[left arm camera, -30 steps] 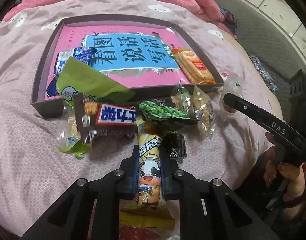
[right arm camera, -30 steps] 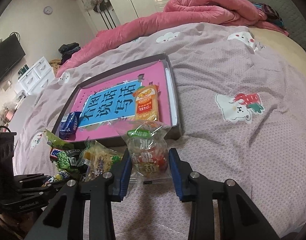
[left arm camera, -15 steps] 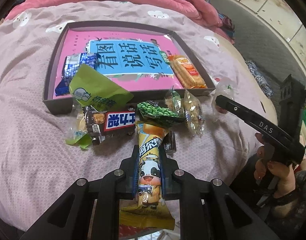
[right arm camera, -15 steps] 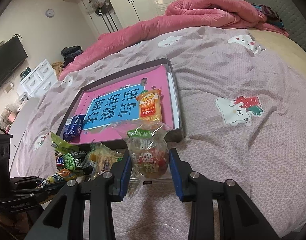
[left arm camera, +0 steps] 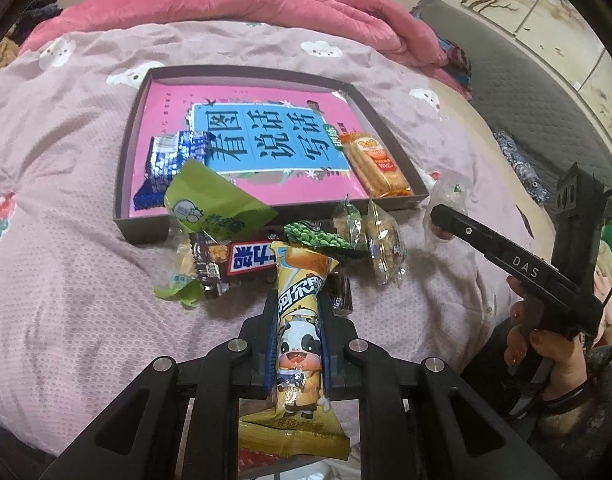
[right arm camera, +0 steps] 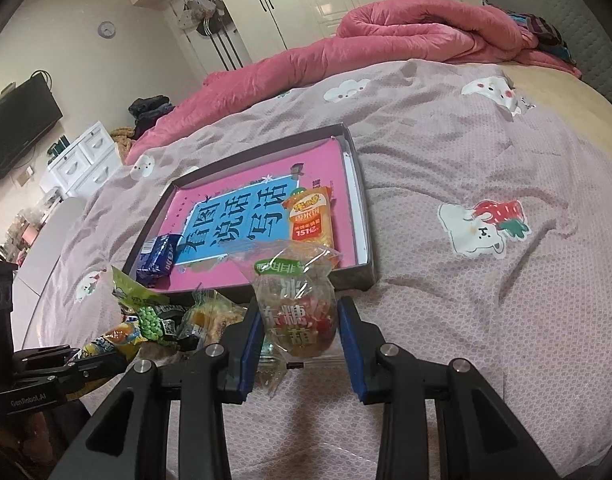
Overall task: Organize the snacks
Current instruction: 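Lift the cow-print bar and pastry bag and carry both over the tray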
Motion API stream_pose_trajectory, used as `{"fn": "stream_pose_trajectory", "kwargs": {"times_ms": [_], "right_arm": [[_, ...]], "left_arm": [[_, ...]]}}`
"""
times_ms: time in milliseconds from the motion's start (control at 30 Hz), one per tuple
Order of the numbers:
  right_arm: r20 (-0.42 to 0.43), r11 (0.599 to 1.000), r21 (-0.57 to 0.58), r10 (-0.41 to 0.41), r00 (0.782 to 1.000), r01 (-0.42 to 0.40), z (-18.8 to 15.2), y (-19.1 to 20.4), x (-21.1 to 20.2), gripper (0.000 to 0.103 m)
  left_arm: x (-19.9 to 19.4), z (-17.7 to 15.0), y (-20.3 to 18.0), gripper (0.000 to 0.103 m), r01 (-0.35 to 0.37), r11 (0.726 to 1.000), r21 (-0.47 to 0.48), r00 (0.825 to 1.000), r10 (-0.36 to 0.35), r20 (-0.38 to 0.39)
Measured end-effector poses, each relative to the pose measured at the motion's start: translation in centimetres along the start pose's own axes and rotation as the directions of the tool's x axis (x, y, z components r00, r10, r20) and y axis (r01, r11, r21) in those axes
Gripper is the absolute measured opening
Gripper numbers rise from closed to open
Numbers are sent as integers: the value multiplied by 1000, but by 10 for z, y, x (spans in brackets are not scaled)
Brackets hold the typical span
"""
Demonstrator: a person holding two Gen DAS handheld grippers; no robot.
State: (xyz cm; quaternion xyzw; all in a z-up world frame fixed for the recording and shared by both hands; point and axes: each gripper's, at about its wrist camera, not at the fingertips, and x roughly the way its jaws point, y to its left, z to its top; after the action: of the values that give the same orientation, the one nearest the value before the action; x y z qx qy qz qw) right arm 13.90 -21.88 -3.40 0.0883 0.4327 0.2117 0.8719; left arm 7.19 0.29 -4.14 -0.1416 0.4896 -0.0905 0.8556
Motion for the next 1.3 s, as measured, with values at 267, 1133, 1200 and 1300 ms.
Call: {"fn": "stream_pose_trajectory", "kwargs": {"times_ms": [267, 1133, 1200, 1300], "right_arm": [[12, 1000, -2, 19, 1000, -19, 2, 2, -3, 37], [68, 998, -29, 54, 996, -52, 9, 13, -12, 37], [75, 998, -36, 50, 996, -47, 10, 15, -12, 37], [80, 998, -40, 54, 995, -50, 11, 17, -12, 37]], "left_arm": [[-12, 1, -2, 17, -9, 1000, -3, 1000, 9, 30], [-41, 19, 12, 17, -36, 997, -62, 989, 45, 139], [-42, 21, 13, 17, -35, 997, -68, 988, 45, 145], [-42, 25, 15, 17, -34, 997, -76, 987, 45, 154]]}}
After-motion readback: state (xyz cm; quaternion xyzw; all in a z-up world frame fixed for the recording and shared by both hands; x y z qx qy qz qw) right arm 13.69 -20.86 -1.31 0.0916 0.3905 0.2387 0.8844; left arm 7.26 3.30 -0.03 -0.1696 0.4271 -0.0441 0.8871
